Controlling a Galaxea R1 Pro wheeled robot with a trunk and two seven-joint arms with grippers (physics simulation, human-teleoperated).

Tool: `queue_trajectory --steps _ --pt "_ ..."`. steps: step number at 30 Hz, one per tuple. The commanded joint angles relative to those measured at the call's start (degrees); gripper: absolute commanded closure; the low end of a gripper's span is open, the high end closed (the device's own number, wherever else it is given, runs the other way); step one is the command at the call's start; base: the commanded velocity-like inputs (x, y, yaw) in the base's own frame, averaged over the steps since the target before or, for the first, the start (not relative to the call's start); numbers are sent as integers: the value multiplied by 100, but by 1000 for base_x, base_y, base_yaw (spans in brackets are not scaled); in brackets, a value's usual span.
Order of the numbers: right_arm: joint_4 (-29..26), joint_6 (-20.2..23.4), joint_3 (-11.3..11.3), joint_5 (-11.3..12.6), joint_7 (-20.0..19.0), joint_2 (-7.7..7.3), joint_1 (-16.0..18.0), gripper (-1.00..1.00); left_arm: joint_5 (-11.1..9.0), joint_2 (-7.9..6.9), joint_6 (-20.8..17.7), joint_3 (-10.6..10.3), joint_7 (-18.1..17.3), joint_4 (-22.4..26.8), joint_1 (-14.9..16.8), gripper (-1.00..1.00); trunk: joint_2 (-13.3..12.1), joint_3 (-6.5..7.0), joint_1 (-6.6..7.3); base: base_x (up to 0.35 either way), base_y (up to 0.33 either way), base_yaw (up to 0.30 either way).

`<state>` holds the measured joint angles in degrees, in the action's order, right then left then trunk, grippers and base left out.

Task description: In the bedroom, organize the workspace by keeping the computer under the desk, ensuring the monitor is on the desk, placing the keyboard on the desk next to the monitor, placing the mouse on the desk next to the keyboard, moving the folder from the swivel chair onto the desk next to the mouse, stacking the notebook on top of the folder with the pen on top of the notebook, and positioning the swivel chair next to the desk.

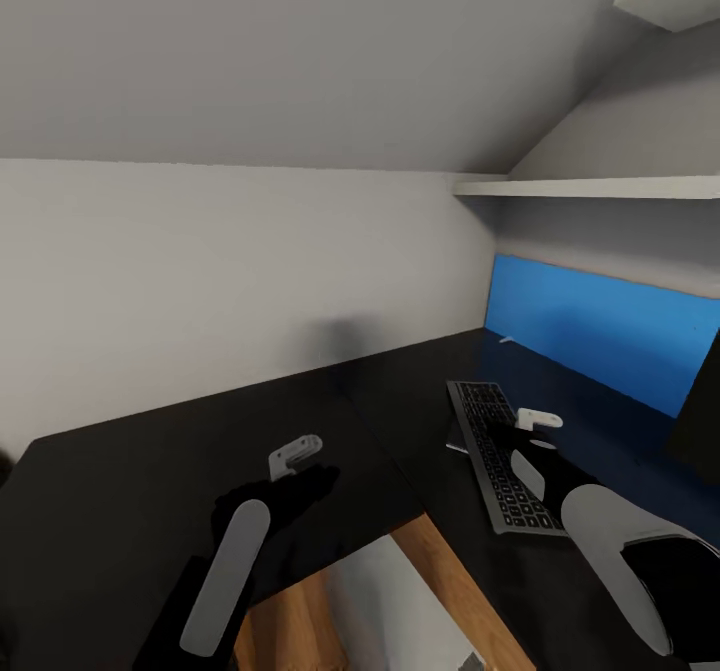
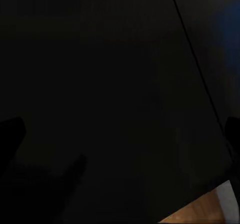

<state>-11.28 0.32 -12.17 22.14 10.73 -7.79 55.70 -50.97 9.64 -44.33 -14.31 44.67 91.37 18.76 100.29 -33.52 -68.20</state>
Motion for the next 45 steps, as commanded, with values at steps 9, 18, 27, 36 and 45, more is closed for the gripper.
queue_trajectory --steps 9,18,27,36,45 --pt "-6 -3 -49 54 26 -3 3 -100 -53 -4 -5 -2 59 5 5 -100 4 -6 3 -57 0 0" --pt "-3 -1 -49 54 26 -3 3 -100 -55 -3 -4 6 59 5 5 -100 4 -6 3 -168 0 0" --pt "3 152 -41 54 26 -3 3 -100 -61 -5 -5 14 65 4 5 -100 4 -6 3 -11 0 0" --pt "3 273 -40 58 17 -9 3 -100 -62 3 -5 24 68 4 5 -100 124 -60 -63 0 0 0" --pt "-5 267 -33 64 -21 -3 3 -100 -69 0 -5 25 68 4 5 -100 124 -60 -63 0 0 0"
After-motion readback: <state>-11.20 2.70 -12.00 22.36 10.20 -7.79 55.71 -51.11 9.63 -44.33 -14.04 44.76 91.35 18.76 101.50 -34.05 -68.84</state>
